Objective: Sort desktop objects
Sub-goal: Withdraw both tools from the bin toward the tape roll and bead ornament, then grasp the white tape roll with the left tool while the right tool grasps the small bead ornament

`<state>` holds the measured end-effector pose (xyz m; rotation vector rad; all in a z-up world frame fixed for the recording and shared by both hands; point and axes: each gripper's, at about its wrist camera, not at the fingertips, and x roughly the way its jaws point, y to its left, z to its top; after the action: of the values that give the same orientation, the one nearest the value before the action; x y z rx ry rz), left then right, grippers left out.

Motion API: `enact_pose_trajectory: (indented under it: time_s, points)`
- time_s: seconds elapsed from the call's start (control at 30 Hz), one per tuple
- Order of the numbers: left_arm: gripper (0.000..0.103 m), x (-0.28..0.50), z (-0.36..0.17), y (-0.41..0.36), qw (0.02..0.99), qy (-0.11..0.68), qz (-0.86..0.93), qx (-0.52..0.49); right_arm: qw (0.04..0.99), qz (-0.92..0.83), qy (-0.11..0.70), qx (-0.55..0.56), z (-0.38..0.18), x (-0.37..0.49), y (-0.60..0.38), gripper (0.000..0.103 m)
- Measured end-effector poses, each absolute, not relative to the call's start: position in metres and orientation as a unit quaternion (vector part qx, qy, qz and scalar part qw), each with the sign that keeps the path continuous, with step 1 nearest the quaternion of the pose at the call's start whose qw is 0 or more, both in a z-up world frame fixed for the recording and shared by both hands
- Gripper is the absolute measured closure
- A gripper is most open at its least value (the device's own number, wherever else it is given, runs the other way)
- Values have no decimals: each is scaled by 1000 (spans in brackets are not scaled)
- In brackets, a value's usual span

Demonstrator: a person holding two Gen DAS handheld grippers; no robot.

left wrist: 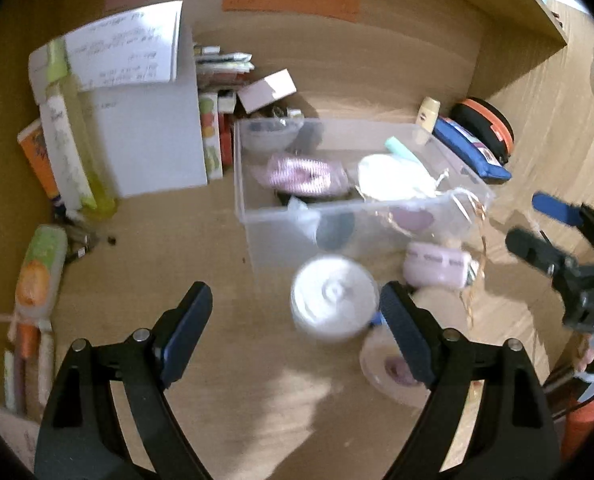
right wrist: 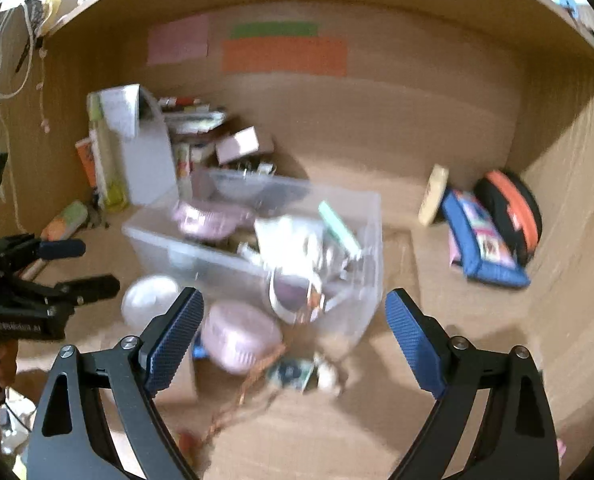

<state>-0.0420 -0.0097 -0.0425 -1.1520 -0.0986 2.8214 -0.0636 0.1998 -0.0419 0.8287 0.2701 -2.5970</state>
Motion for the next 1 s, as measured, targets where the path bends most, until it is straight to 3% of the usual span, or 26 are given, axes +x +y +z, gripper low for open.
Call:
enact_pose_trajectory:
  time_s: [0.3, 0.5, 0.57, 0.73, 0.83, 1.0]
  points:
    - [16, -8, -55, -10, 54, -79, 917, -388, 260, -900, 97, 336, -90, -13, 200, 14]
    - [16, 5, -63, 4, 62, -90, 911, -398, 294, -881, 115, 351, -111, 3, 187, 38]
    - [16, 6, -65, 10, 63, -91, 910, -400, 300, -875, 125, 359, -118, 5, 182, 51]
    - [15, 6, -65, 19, 61, -96, 909, -401, 303, -875, 132, 354, -124, 4, 179, 66]
    - [15, 6, -63, 25, 55, -95, 910, -399, 308, -875, 132, 349, -123, 3, 182, 84]
    - [12, 10, -55, 34, 45, -104, 916, -384, 300, -880, 125, 346, -120, -1, 201, 85]
